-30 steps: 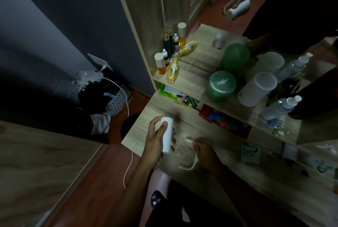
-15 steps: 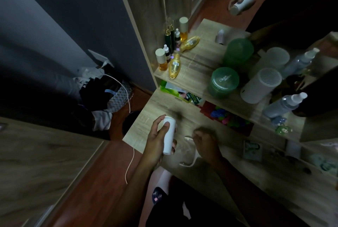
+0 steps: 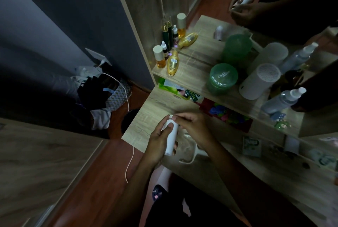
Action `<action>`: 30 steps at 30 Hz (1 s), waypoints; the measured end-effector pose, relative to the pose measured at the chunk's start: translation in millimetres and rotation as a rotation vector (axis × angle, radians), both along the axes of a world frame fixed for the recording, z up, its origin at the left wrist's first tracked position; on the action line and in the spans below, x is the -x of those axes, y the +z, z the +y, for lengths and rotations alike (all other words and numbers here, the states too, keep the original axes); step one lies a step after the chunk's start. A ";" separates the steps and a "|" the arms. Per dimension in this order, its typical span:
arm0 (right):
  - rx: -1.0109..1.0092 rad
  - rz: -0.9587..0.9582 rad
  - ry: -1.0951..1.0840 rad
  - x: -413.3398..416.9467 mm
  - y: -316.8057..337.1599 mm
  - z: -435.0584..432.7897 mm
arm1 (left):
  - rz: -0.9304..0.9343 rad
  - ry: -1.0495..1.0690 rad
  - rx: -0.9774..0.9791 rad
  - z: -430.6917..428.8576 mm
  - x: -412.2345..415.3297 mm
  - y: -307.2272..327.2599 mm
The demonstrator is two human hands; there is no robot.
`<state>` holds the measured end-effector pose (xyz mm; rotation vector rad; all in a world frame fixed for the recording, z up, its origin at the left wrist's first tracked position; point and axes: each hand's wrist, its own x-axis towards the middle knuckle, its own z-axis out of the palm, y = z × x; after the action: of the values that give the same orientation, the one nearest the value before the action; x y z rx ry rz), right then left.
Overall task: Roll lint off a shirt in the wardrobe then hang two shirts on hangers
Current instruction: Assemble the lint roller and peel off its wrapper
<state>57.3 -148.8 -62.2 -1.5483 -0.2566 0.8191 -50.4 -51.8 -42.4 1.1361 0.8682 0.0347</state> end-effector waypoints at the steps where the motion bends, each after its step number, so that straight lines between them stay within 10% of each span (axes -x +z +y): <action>1: -0.003 0.001 -0.009 0.3 -2.2 -0.4 | 0.004 -0.002 0.002 -0.7 -0.4 -2.0; 9: 0.193 -0.078 -0.215 -12.2 -57.0 -3.2 | 0.102 0.036 -0.008 3.4 -8.4 -20.1; 16: 0.958 -0.608 0.128 -34.5 -165.1 -13.0 | 0.084 0.155 0.066 10.9 -22.0 -32.6; 22: 0.821 -0.742 0.213 -24.2 -159.1 -20.5 | 0.083 0.224 0.042 15.3 -33.8 -36.9; 30: 0.175 0.128 -0.216 -3.0 -51.8 -6.0 | 0.024 0.306 -0.126 24.3 -43.2 -20.8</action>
<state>60.4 -154.8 -114.0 -1.6450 0.0771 0.7818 -7.3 -27.4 -63.3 1.1133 1.0668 0.3328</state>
